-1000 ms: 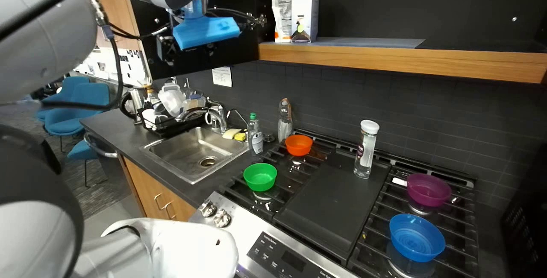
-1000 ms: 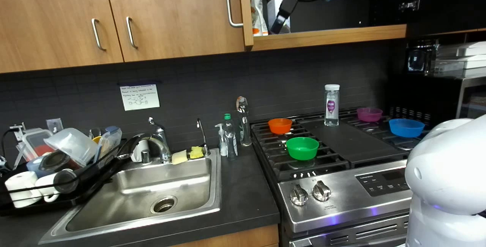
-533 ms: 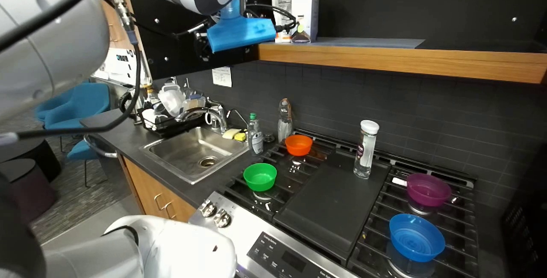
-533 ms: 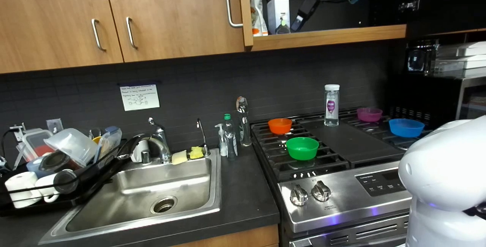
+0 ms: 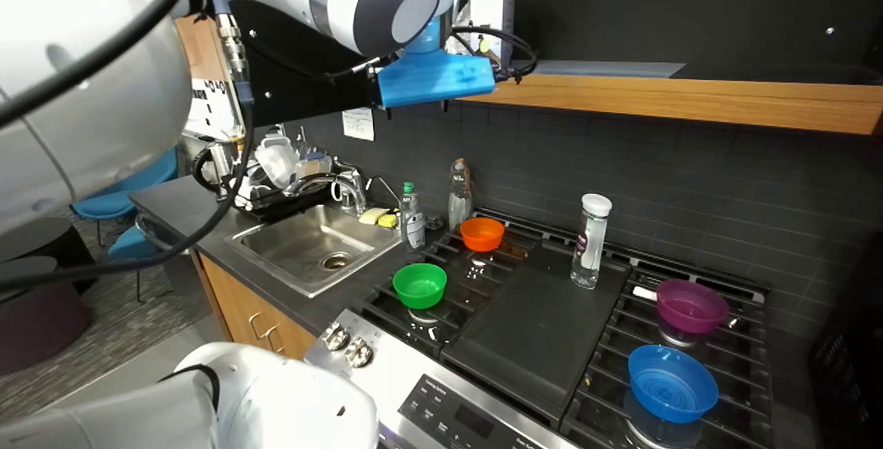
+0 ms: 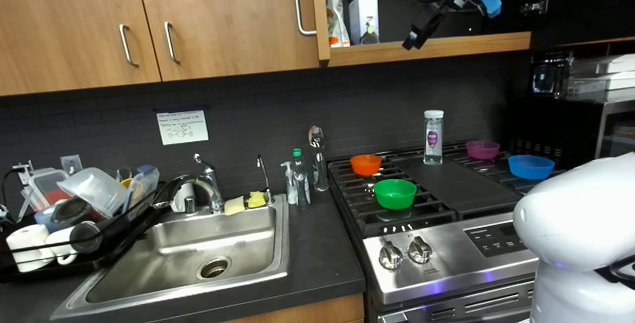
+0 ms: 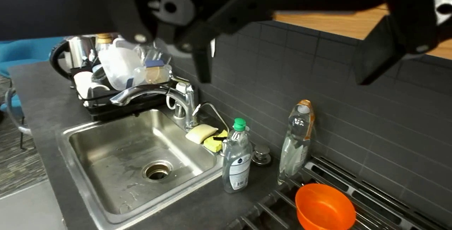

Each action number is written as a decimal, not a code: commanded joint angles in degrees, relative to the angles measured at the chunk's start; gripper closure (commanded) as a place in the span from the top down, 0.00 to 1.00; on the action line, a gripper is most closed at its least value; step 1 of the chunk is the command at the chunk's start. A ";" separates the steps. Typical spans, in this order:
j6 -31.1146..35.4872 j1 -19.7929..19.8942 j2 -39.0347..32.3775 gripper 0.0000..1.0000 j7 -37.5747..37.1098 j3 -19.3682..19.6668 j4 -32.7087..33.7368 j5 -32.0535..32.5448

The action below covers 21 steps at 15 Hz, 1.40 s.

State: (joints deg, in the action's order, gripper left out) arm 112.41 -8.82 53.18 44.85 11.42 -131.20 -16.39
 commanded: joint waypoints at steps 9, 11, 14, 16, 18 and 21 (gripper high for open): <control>6.08 5.81 1.27 1.00 -4.80 7.02 -5.77 2.52; 6.20 6.15 0.37 1.00 -4.79 8.68 -5.25 3.12; 5.15 6.59 -1.41 1.00 -4.15 11.01 -3.90 4.61; 4.20 7.21 -3.00 1.00 -4.13 12.27 -2.67 6.68; 3.79 8.01 -5.63 1.00 -3.79 14.06 -0.63 9.09; 2.32 8.77 -10.47 1.00 -2.76 17.02 3.66 12.23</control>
State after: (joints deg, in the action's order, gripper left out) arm 117.23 -1.49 48.96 41.05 26.70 -133.36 -6.70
